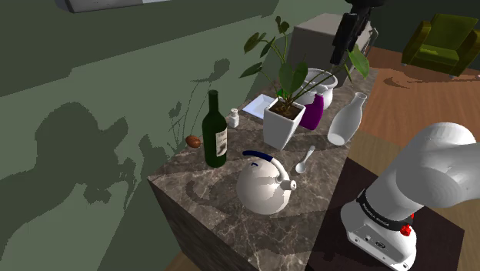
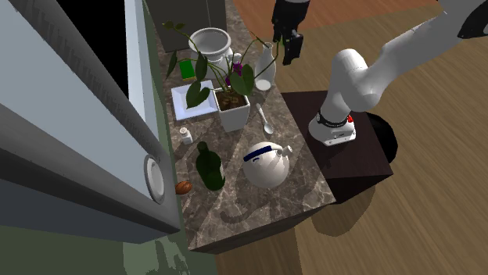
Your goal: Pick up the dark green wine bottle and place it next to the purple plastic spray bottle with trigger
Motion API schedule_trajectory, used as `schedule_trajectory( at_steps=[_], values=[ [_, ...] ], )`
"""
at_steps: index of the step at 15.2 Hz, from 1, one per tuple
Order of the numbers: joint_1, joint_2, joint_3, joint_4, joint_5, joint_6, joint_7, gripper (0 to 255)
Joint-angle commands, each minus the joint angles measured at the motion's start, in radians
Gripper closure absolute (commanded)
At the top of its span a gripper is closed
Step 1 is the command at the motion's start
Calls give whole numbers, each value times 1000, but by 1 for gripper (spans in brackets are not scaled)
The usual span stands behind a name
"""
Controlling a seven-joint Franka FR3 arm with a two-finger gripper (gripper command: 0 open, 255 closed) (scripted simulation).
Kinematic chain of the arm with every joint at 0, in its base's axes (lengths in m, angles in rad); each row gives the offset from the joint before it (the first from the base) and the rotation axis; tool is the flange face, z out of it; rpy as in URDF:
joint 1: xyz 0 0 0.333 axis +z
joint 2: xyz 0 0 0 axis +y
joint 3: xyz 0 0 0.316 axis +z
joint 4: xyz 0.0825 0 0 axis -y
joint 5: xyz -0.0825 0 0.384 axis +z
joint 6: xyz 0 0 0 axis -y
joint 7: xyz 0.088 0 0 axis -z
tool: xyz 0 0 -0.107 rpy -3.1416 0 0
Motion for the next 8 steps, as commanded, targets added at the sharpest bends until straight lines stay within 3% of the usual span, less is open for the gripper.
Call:
schedule_trajectory(
  at_steps=[1, 8],
  values=[
    [0, 0, 0, 0, 0, 0, 0, 0],
    [20, 169, 83, 3, 62, 182, 90, 0]
  ],
)
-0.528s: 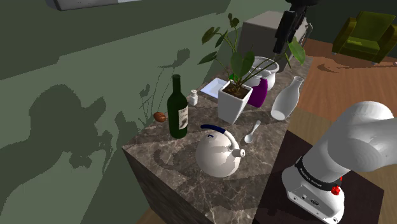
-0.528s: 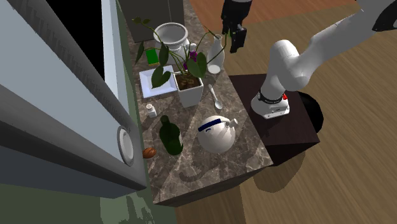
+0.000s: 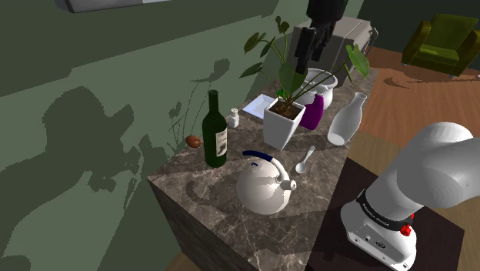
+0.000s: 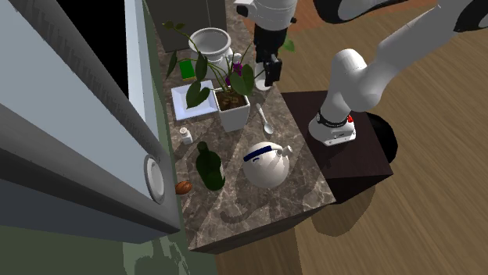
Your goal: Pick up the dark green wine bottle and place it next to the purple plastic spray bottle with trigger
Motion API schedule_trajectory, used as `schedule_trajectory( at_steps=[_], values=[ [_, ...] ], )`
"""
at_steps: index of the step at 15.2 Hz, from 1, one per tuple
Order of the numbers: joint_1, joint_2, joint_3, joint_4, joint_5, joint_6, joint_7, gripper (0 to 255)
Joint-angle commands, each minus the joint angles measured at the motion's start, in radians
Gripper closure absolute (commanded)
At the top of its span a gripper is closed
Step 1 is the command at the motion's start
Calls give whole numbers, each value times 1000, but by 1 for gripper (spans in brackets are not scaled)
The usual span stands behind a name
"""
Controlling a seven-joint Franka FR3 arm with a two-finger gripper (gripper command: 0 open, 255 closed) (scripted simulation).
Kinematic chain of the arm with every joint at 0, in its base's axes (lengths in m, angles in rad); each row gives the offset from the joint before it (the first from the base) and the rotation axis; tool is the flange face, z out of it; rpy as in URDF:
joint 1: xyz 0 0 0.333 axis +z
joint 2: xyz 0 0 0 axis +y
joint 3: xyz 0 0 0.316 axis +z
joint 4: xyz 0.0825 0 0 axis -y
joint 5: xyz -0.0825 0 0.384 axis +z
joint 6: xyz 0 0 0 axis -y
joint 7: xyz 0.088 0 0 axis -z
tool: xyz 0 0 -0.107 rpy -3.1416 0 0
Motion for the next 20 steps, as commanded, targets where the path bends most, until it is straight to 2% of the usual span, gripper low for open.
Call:
schedule_trajectory(
  at_steps=[1, 10, 20],
  values=[
    [4, 53, 22, 6, 13, 54, 23, 0],
    [17, 331, 126, 113, 32, 250, 136, 0],
    [38, 666, 213, 336, -39, 379, 273, 0]
  ],
)
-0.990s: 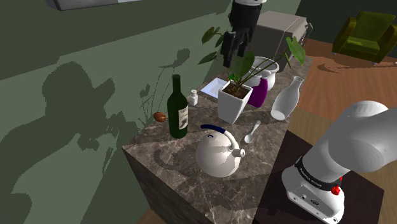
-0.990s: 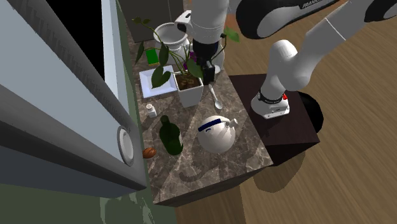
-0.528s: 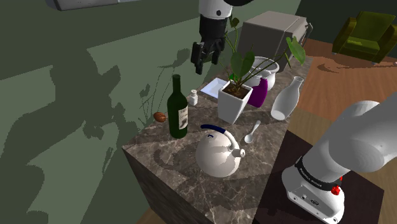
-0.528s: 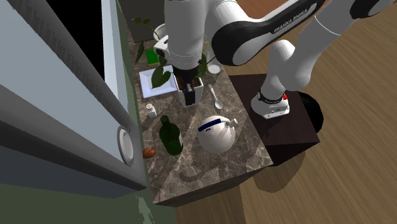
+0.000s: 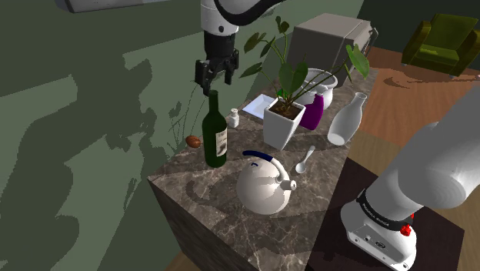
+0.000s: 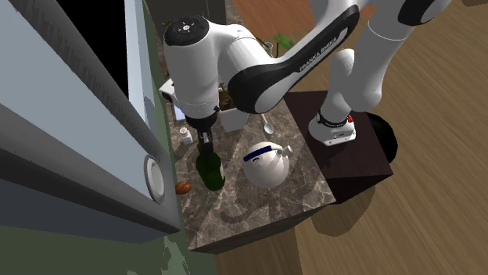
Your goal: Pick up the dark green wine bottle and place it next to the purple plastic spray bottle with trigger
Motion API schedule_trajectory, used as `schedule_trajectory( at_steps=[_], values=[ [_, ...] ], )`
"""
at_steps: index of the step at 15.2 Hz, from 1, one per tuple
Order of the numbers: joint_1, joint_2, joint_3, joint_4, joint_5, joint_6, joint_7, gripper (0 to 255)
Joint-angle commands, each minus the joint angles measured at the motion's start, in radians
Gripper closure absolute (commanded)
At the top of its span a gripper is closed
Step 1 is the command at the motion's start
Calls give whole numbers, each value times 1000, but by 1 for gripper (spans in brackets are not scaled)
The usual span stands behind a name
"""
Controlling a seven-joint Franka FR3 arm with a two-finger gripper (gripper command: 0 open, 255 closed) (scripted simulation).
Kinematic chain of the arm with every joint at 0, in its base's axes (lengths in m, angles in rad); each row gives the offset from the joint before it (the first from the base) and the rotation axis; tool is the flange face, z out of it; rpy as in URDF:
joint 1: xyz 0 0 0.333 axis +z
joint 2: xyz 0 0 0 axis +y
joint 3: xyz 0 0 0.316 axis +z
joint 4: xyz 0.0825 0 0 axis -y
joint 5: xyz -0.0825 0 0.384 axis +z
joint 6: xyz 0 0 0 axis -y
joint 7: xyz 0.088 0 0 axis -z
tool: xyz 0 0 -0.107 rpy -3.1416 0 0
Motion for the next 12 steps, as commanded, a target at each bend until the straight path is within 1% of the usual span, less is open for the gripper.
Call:
schedule_trajectory(
  at_steps=[1, 7, 12],
  values=[
    [4, 33, 6, 13, -10, 22, 14, 0],
    [5, 62, 7, -44, -22, 106, 22, 0],
    [5, 62, 7, -44, -22, 106, 22, 0]
  ],
)
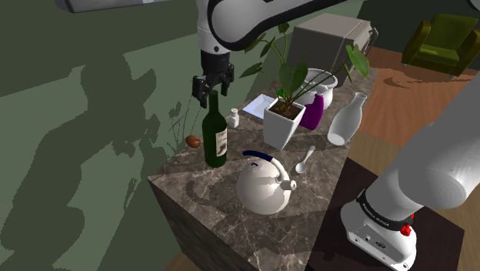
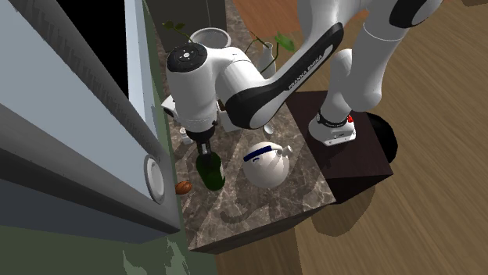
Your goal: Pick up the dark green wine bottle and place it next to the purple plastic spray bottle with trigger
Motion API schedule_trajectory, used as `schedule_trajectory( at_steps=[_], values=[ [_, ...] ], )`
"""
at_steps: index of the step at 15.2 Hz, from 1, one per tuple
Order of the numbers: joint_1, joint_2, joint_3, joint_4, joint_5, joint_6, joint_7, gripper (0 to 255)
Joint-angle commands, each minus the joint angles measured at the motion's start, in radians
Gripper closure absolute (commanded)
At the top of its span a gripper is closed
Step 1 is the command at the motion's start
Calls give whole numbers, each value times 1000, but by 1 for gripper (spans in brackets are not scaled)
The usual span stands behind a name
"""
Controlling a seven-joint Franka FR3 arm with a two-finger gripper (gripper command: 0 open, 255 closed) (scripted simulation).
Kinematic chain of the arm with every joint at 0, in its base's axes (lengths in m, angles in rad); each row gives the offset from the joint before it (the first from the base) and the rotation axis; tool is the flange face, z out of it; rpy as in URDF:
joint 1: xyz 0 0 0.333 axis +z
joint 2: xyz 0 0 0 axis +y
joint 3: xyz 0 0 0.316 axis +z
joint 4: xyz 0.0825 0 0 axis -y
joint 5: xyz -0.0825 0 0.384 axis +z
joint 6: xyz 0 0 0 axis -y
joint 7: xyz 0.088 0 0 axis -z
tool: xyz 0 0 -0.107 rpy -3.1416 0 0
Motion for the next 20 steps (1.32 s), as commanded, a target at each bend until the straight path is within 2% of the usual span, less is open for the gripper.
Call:
schedule_trajectory(
  at_steps=[1, 3, 4, 13, 20],
  values=[
    [0, 0, 0, 0, 0, 1, 0, 0],
    [0, 0, 0, 0, 0, 0, 0, 0],
    [0, 0, 0, 0, 0, 0, 0, 255],
    [0, 0, 0, 0, 0, 1, 0, 255],
    [-1, -22, -1, 71, 9, -91, -7, 255]
  ],
)
